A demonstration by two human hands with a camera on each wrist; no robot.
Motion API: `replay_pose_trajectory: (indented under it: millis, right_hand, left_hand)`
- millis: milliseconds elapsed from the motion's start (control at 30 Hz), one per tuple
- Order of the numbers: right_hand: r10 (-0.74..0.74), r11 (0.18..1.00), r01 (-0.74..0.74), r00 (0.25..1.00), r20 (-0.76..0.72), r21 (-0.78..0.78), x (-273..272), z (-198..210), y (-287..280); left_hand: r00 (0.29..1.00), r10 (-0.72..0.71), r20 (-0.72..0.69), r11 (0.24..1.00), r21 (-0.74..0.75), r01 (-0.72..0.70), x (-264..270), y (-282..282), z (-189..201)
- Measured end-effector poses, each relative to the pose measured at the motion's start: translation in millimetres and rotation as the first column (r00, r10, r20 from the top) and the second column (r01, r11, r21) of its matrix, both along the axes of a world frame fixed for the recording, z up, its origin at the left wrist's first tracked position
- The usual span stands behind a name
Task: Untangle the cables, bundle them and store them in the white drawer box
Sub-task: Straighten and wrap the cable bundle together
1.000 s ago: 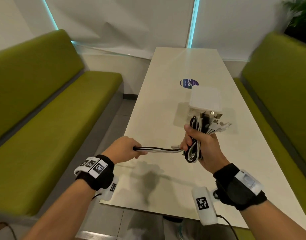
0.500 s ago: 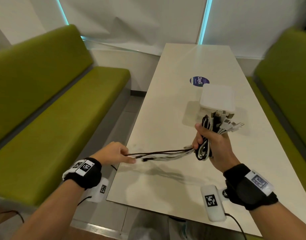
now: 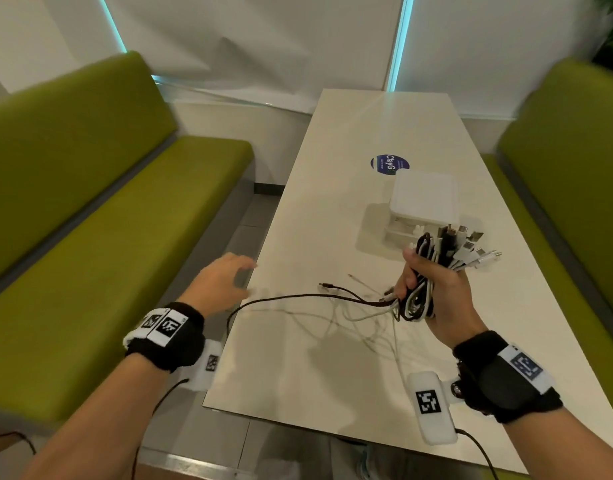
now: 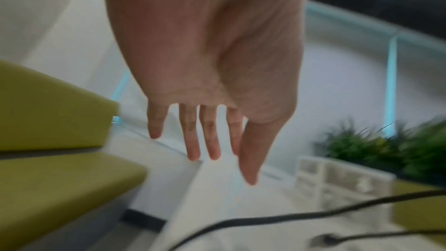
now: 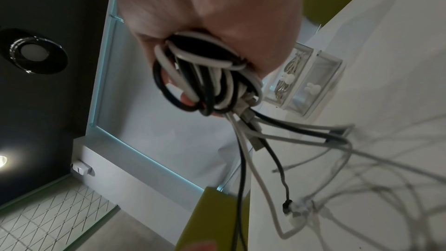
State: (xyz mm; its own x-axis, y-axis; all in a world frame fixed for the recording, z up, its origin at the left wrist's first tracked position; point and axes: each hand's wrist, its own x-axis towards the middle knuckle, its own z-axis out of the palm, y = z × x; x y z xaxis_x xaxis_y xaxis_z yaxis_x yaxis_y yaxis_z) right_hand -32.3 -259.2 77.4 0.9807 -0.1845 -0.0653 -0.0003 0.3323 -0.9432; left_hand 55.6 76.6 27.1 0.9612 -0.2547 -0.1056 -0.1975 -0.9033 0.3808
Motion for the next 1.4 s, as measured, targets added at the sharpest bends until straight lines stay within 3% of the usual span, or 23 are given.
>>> replay_pose_trajectory:
  millis: [100, 200, 267, 433, 567, 767, 1033, 1133, 1267, 1400]
  right_hand:
    - [0.037, 0.998, -0.036, 0.999, -0.006, 0.055, -4.2, 3.1, 0.8]
    - [0.096, 0.993, -0.096, 0.995, 0.006, 0.065, -8.9, 9.7, 2.0]
    - [0.127, 0.991, -0.128, 0.992, 0.016, 0.037, -12.8, 15.2, 1.1]
    - [0.128, 0.989, -0.131, 0.991, 0.041, 0.073, -21.2, 23.9, -2.4]
    - [0.184, 0.976, -0.182, 0.983, -0.007, 0.119, -23.6, 28.0, 1.8]
    - [0.223, 0.972, -0.222, 0.975, -0.008, 0.08, -21.1, 28.6, 4.5]
    - [0.169, 0.947, -0.181, 0.983, -0.068, -0.264, -24.8, 19.6, -1.5]
    - [0.195, 0.888, -0.233, 0.972, -0.133, -0.398, -26.8, 21.7, 3.7]
    - [0.254, 0.723, -0.292, 0.955, -0.153, -0.626, -27.6, 27.1, 10.6]
    - [0.353, 0.622, -0.328, 0.928, -0.119, -0.711, -28.3, 25.4, 14.7]
  left_hand:
    - [0.974, -0.222, 0.04, 0.924, -0.309, 0.223, -24.3, -68.1, 32.5]
    - [0.888, -0.46, -0.013, 0.797, -0.447, 0.407, -51.0, -133.2, 47.6]
    - [0.856, -0.512, -0.07, 0.761, -0.498, 0.415, -61.9, -164.4, 44.8]
    - [0.855, -0.487, -0.176, 0.687, -0.682, 0.251, -75.2, -186.0, 26.2]
    - [0.903, -0.416, -0.108, 0.736, -0.623, 0.264, -74.9, -183.1, 18.7]
    - [0.901, -0.42, -0.106, 0.826, -0.456, 0.332, -65.6, -164.7, 18.4]
    - [0.902, -0.43, -0.035, 0.869, -0.288, 0.403, -56.2, -118.1, 27.7]
    - [0.899, -0.438, -0.019, 0.86, -0.299, 0.413, -54.3, -114.2, 33.7]
    - [0.882, -0.47, -0.005, 0.841, -0.307, 0.446, -55.3, -121.5, 47.3]
    - [0.87, -0.492, 0.03, 0.843, -0.234, 0.484, -55.4, -132.4, 63.0]
